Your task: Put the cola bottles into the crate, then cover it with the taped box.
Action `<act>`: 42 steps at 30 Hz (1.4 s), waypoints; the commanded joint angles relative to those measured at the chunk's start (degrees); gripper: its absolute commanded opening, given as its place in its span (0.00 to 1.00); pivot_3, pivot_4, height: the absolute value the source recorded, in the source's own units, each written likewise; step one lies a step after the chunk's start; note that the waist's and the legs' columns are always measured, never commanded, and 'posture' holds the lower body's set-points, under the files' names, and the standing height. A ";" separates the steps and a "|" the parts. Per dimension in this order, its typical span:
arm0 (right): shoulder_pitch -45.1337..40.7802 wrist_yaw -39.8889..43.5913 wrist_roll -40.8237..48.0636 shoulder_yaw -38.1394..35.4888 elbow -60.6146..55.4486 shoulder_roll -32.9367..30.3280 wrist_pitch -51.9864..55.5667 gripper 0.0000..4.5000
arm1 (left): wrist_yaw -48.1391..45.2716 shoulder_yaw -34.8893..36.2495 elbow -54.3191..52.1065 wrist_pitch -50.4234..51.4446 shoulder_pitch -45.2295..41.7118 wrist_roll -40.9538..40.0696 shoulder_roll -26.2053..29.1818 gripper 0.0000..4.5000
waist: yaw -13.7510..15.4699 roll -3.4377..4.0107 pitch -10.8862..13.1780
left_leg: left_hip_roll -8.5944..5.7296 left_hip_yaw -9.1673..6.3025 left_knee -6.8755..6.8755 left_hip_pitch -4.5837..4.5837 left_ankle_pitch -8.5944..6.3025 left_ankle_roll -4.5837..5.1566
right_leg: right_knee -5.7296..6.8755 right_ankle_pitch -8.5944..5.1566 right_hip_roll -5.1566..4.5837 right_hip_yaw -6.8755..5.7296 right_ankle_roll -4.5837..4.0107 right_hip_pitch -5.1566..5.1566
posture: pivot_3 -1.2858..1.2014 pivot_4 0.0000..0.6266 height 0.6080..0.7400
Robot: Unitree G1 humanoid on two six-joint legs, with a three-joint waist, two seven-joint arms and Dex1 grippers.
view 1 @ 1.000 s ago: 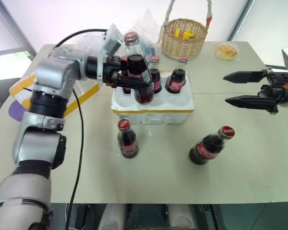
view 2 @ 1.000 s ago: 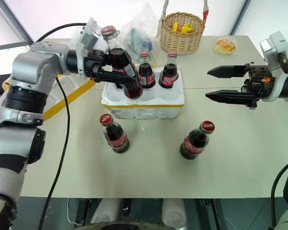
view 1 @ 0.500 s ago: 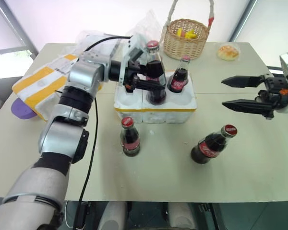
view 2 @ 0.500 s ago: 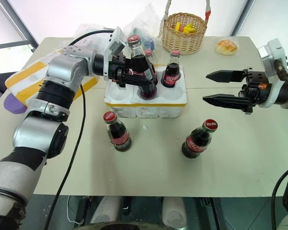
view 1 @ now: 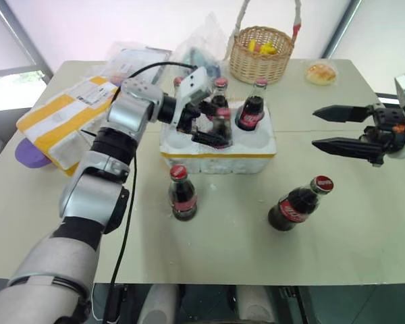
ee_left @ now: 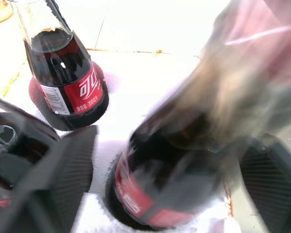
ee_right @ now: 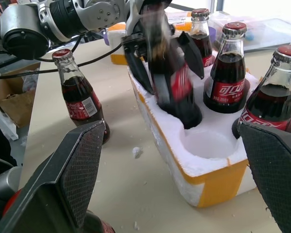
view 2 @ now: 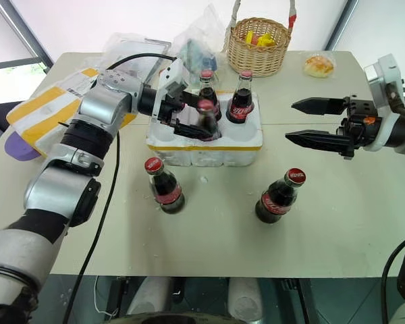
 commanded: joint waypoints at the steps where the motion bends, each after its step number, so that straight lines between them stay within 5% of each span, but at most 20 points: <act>1: -1.97 0.19 -0.05 -0.53 -0.11 -0.32 -1.03 1.00 | -0.23 3.12 -2.74 1.92 -0.97 -1.80 1.28 0.98 | -0.01 0.00 0.00 | 0.00 0.00 0.00 0.00 0.00 0.00 | 0.00 0.00 0.00 0.00 0.00 0.00 | 0.52 0.24 0.98; 6: -2.90 0.04 -0.49 0.26 0.27 0.19 -1.14 1.00 | -1.41 6.03 -7.38 6.13 -0.25 -4.13 4.87 0.98 | -0.24 0.00 0.00 | 0.00 -0.02 -0.01 0.00 0.00 0.00 | 0.02 0.00 0.00 0.00 0.00 -0.01 | 0.52 0.24 0.98; 14: -4.43 -0.11 -0.99 1.29 1.03 0.73 -0.93 1.00 | -7.71 12.31 -21.20 16.39 5.34 -12.02 18.80 0.98 | -0.27 0.02 0.00 | 0.04 -0.03 -0.04 0.02 0.00 0.00 | 0.06 0.00 0.03 0.00 -0.01 -0.03 | 0.52 0.24 0.98; 19: -5.50 2.14 -2.01 2.55 3.04 -0.57 -1.44 1.00 | -13.04 15.42 -38.11 26.93 19.09 -23.47 34.17 0.98 | -0.51 0.05 0.02 | 0.08 0.00 -0.11 0.03 0.00 0.00 | 0.05 -0.01 0.04 0.07 -0.02 -0.08 | 0.52 0.24 0.98; 22: -6.21 4.52 -2.98 3.29 4.74 -1.48 -2.30 1.00 | -13.09 17.14 -47.03 27.54 28.70 -26.37 38.71 0.98 | 0.04 0.06 0.03 | 0.11 -0.01 -0.15 0.03 0.00 -0.01 | 0.04 -0.01 0.05 0.07 -0.04 -0.09 | 0.52 0.24 0.98; 31: -13.37 8.24 -7.05 6.98 11.38 -1.23 -4.54 1.00 | -4.58 17.49 -58.51 22.38 44.78 -25.65 35.63 0.98 | 0.98 0.07 0.02 | 0.17 0.10 -0.08 0.09 0.04 -0.09 | -0.07 0.03 0.04 0.07 -0.13 0.00 | 0.52 0.24 0.98; 42: -14.55 8.64 -7.50 6.90 11.28 -1.11 -3.60 1.00 | 4.70 11.98 -58.91 16.42 47.00 -20.97 27.69 0.98 | 1.24 0.07 0.02 | 0.16 0.11 -0.07 0.07 0.04 -0.08 | -0.05 0.05 0.08 0.07 -0.14 0.00 | 0.52 0.24 0.98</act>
